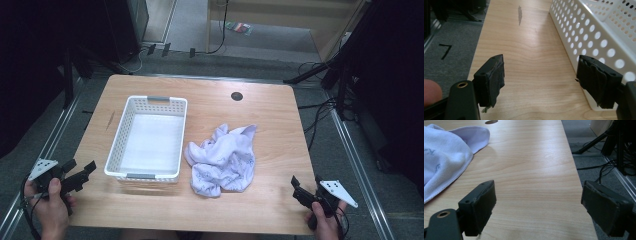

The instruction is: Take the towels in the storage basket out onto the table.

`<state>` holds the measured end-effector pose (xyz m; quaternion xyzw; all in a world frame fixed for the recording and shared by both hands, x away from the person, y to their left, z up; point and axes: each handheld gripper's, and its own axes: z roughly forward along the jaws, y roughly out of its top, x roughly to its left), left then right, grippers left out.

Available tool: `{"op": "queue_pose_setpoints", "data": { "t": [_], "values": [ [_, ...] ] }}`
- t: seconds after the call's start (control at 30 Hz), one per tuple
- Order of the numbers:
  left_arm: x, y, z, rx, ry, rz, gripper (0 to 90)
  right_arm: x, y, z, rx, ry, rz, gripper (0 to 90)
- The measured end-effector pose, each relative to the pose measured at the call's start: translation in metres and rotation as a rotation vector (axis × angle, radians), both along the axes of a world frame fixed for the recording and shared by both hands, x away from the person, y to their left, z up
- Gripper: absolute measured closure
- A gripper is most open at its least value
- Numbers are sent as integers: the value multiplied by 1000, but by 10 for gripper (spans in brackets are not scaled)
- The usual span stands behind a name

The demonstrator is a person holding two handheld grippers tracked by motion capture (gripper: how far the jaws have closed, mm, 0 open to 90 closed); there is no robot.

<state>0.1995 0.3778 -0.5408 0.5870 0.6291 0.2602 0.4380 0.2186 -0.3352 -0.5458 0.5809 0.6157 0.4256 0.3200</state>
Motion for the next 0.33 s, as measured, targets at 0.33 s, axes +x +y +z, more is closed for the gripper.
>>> {"op": "queue_pose_setpoints", "data": {
  "t": [0.33],
  "values": [
    [2, 2, -13, -21, -24, -55, 157, 0, 0, 0, -2, 2, 6, 127]
  ]
}}
